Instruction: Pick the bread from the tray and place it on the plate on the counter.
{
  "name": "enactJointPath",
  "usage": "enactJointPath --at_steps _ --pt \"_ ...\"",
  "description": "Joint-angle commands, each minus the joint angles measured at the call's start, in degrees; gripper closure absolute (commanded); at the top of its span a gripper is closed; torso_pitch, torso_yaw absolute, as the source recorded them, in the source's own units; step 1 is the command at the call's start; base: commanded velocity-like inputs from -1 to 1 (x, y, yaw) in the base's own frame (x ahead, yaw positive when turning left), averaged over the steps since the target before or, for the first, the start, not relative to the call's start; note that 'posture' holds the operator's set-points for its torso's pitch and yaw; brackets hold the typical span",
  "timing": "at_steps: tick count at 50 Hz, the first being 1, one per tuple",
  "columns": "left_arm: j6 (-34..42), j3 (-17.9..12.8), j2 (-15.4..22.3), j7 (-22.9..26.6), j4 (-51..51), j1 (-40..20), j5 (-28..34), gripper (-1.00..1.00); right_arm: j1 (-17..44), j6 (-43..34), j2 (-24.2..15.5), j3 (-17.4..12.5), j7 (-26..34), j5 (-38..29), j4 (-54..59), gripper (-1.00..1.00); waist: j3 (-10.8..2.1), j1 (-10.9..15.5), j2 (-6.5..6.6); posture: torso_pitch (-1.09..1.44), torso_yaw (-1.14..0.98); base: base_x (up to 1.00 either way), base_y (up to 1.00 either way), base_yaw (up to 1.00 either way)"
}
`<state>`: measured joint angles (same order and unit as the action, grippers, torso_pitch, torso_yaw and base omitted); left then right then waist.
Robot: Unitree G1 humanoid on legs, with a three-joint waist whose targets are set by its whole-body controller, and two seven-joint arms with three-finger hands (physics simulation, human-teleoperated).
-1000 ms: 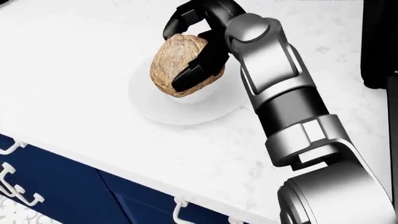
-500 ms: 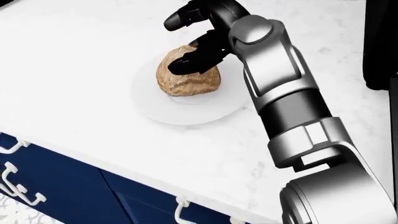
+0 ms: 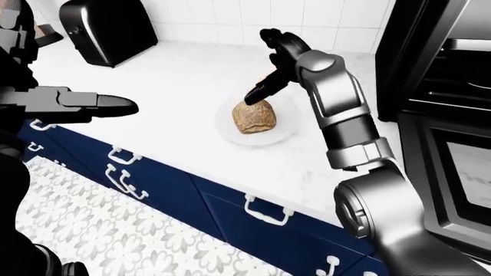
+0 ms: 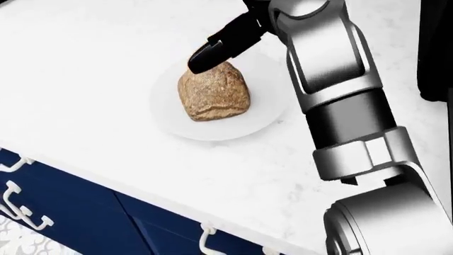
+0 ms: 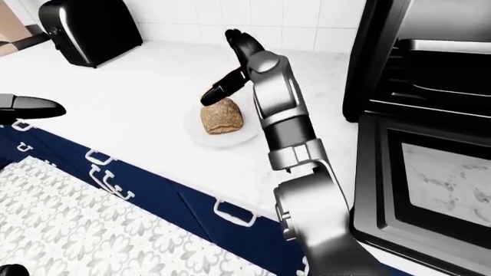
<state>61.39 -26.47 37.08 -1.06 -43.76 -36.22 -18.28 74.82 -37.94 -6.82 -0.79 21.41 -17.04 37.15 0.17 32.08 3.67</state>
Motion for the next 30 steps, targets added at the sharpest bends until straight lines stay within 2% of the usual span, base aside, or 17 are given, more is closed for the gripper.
enactJointPath --at_steps 1,13,16,19,22,23,26,30 --pt "-1.6 -0.5 0.9 -0.4 -0.4 -1.4 0.5 -1.0 2.6 -1.3 -0.5 -0.1 0.5 0.1 -4.9 -1.0 -1.6 0.1 0.06 0.0 0.48 0.0 0.0 0.0" --pt "-1.0 -0.5 1.1 -0.2 -0.5 -1.7 0.3 -1.0 0.2 -19.2 -1.9 0.4 3.7 -1.0 -31.5 -1.0 -1.12 0.3 -0.31 0.0 0.48 0.0 0.0 0.0" --pt "-1.3 -0.1 1.0 -0.3 -0.2 -1.8 0.6 -1.0 -1.3 -28.5 -3.5 1.6 7.0 -2.7 -43.1 -1.0 -0.95 0.5 -0.51 0.0 0.48 0.0 0.0 0.0" --pt "-1.4 0.0 0.9 -0.2 -0.1 -1.9 0.7 -1.0 -0.6 -30.3 -3.6 1.2 7.3 -3.4 -45.2 -1.0 -0.81 0.6 -0.63 0.0 0.48 0.0 0.0 0.0" --pt "-1.2 -0.1 0.9 0.0 -0.1 -1.9 0.8 -1.0 0.8 -38.2 -5.5 2.0 9.8 -4.7 -52.9 -1.0 -0.82 0.5 -0.7 0.0 0.48 0.0 0.0 0.0" --pt "-1.3 -0.1 0.9 0.0 -0.2 -1.8 0.9 -1.0 1.3 -38.7 -5.3 1.8 9.7 -4.8 -53.2 -1.0 -0.75 0.5 -0.76 0.0 0.48 0.0 0.0 0.0" --pt "-1.4 -0.3 0.8 0.2 -0.4 -1.4 1.0 -1.0 2.1 -33.3 -4.4 0.0 7.3 -3.9 -47.8 -1.0 -0.55 0.4 -0.47 0.0 0.48 0.0 0.0 0.0" --pt "-1.5 -0.3 0.5 0.3 -0.6 -1.0 1.2 -1.0 3.6 -30.0 -4.5 -1.4 4.7 -2.2 -43.7 -1.0 -0.86 0.2 -0.31 0.0 0.48 0.0 0.0 0.0"
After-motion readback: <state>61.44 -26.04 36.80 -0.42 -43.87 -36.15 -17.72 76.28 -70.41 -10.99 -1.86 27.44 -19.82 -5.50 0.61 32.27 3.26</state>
